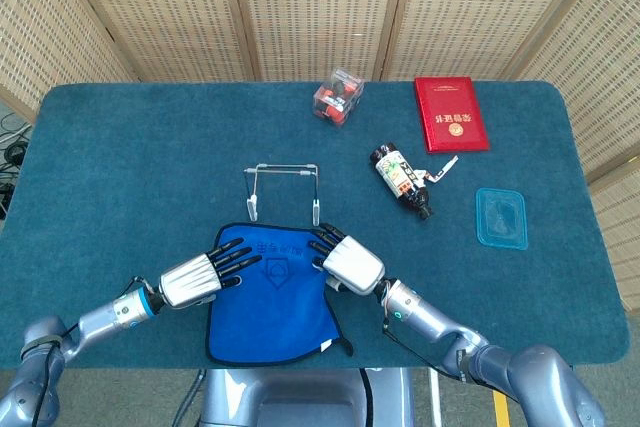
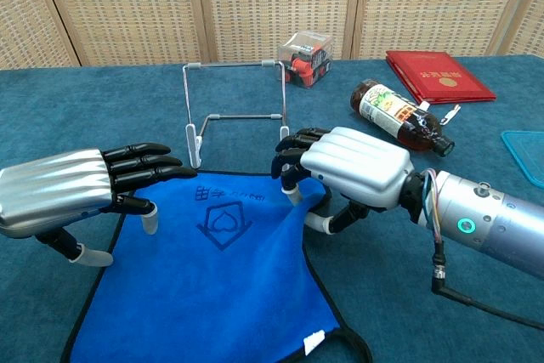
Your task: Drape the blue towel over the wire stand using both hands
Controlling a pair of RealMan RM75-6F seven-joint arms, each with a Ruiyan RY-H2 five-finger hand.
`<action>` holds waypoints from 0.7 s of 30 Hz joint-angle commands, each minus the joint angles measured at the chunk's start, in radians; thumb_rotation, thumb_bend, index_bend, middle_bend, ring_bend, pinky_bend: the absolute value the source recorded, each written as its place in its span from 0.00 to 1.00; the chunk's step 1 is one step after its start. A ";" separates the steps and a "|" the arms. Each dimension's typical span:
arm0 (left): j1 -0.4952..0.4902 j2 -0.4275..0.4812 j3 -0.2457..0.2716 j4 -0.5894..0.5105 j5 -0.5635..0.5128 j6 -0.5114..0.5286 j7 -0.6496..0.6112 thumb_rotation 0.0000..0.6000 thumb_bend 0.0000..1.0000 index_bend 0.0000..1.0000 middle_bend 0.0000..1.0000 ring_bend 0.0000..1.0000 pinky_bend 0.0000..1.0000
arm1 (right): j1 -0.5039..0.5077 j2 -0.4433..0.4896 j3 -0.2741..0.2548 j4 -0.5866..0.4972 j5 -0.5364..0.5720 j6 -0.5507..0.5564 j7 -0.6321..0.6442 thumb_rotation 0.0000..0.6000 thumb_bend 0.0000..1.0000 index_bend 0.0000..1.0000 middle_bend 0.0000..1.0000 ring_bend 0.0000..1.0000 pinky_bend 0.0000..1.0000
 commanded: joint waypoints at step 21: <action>-0.026 -0.028 0.035 0.000 -0.017 -0.014 0.024 1.00 0.06 0.47 0.00 0.00 0.00 | -0.004 -0.002 0.004 -0.006 0.005 0.008 0.006 1.00 0.49 0.58 0.29 0.15 0.13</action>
